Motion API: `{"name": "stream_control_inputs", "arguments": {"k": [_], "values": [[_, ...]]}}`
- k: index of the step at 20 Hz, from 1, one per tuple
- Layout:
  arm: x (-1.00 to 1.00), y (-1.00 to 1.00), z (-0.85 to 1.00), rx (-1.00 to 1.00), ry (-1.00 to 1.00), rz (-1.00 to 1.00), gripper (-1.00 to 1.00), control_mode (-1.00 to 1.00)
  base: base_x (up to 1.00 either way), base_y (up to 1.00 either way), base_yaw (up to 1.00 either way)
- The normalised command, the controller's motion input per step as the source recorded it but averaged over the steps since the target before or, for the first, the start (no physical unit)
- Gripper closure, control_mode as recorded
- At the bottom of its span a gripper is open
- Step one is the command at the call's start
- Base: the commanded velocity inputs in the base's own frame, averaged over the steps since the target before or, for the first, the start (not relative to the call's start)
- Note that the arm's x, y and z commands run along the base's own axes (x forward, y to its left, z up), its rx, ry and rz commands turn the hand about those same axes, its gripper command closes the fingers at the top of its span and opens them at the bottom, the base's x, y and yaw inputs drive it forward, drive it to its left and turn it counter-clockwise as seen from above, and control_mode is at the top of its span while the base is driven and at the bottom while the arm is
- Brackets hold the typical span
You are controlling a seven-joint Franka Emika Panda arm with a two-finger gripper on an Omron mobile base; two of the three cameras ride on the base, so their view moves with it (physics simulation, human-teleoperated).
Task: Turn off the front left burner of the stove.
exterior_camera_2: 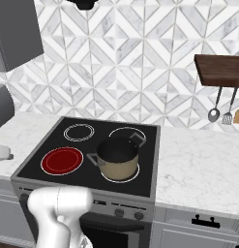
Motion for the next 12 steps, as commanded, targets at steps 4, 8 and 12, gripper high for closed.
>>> {"name": "stream_control_inputs", "arguments": {"k": [4,8,12], "values": [[-0.35,0.09,-0.43,-0.07,-0.2,0.0,-1.0,-1.0,0.0,0.0,0.0],[-0.28,0.08,-0.36,-0.08,-0.18,0.0,-1.0,-1.0,0.0,0.0,0.0],[-0.24,0.04,-0.38,-0.06,-0.15,0.0,-1.0,-1.0,0.0,0.0,0.0]]}}
